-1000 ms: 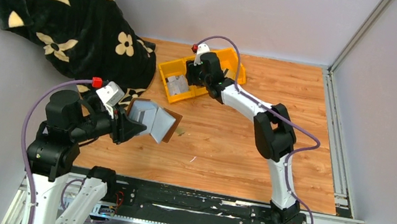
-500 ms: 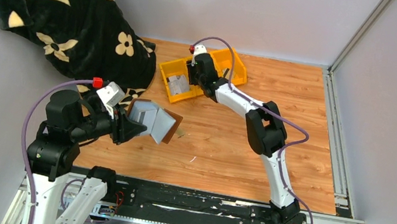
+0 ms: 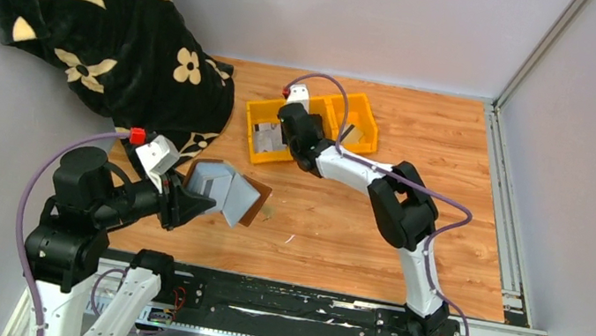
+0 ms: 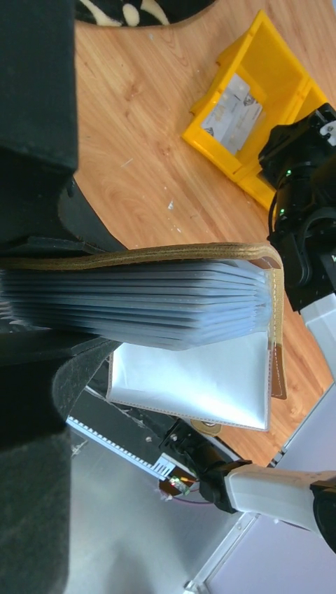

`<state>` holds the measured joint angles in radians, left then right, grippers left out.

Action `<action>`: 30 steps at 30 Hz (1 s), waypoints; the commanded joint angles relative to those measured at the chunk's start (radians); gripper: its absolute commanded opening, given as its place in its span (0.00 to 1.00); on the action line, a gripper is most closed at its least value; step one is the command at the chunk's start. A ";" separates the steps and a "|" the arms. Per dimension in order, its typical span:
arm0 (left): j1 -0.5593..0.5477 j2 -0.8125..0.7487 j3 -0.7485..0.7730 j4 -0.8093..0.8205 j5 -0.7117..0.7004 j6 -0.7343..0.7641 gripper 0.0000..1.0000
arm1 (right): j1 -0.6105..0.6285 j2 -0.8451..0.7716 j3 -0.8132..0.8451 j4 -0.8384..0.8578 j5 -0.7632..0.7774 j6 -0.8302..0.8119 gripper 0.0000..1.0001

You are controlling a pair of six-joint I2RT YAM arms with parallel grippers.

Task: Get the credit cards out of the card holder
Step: Move the storage box to the center of the board.

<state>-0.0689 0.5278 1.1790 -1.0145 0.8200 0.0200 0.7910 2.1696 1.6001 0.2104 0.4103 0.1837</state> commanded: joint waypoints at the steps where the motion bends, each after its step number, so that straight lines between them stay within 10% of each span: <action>1: -0.003 -0.017 0.047 -0.042 0.043 0.042 0.00 | 0.048 -0.059 -0.106 -0.057 0.154 0.107 0.00; 26: -0.003 0.006 0.046 -0.075 0.148 0.054 0.00 | 0.167 -0.247 -0.421 -0.143 0.413 0.438 0.00; 30: -0.002 0.013 0.041 -0.075 0.152 0.043 0.00 | 0.160 -0.324 -0.447 -0.076 0.302 0.369 0.18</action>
<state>-0.0689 0.5259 1.2209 -1.1065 0.9325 0.0750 0.9649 1.8885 1.1957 0.1585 0.7963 0.5793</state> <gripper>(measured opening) 0.335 0.258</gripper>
